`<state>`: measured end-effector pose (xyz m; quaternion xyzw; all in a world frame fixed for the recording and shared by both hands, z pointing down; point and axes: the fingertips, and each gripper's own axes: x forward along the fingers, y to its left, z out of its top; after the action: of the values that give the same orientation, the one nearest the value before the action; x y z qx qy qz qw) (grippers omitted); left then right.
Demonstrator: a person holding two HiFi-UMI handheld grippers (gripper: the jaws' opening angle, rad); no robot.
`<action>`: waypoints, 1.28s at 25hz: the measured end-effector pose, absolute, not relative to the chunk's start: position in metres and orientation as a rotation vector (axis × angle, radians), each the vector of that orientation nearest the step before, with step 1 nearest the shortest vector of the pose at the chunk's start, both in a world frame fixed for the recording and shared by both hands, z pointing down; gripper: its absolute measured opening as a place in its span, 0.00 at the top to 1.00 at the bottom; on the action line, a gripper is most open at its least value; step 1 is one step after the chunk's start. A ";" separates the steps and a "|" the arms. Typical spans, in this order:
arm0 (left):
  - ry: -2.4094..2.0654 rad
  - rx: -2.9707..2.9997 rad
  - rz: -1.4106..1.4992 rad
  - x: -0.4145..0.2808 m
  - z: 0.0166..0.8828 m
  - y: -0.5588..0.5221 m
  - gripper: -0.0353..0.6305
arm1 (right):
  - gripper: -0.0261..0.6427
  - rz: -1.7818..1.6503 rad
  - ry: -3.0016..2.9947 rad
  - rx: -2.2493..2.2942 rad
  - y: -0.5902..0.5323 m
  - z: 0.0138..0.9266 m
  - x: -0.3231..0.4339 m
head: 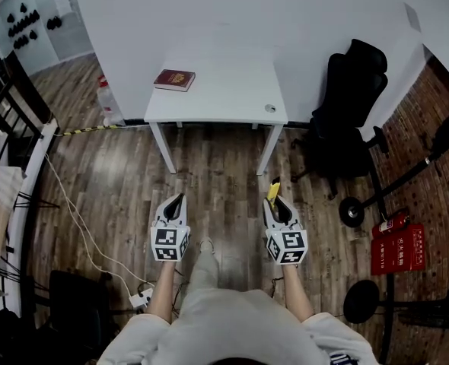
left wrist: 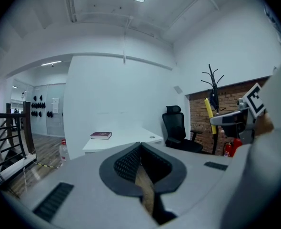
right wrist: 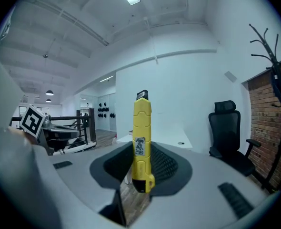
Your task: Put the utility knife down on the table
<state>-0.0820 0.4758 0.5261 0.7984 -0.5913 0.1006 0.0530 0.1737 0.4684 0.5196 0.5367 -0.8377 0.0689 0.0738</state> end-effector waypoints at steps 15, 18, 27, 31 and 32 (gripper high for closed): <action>-1.706 2.470 0.270 -0.143 0.515 0.264 0.94 | 0.80 0.208 -2.452 1.670 0.275 0.500 0.107; -1.686 2.486 0.267 -0.149 0.515 0.228 0.94 | 0.80 0.208 -2.440 1.698 0.244 0.500 0.101; -1.633 2.532 0.275 -0.160 0.516 0.136 0.94 | 0.80 0.220 -2.399 1.756 0.162 0.507 0.093; -1.627 2.530 0.283 -0.161 0.516 0.112 0.94 | 0.80 0.232 -2.391 1.749 0.138 0.510 0.092; -1.627 2.528 0.286 -0.162 0.517 0.108 0.94 | 0.80 0.235 -2.389 1.746 0.133 0.512 0.092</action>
<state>-0.1617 0.1080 0.5169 0.8355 -0.5379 0.0946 0.0609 0.0917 0.1328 0.5116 0.5859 -0.8019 0.0788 0.0865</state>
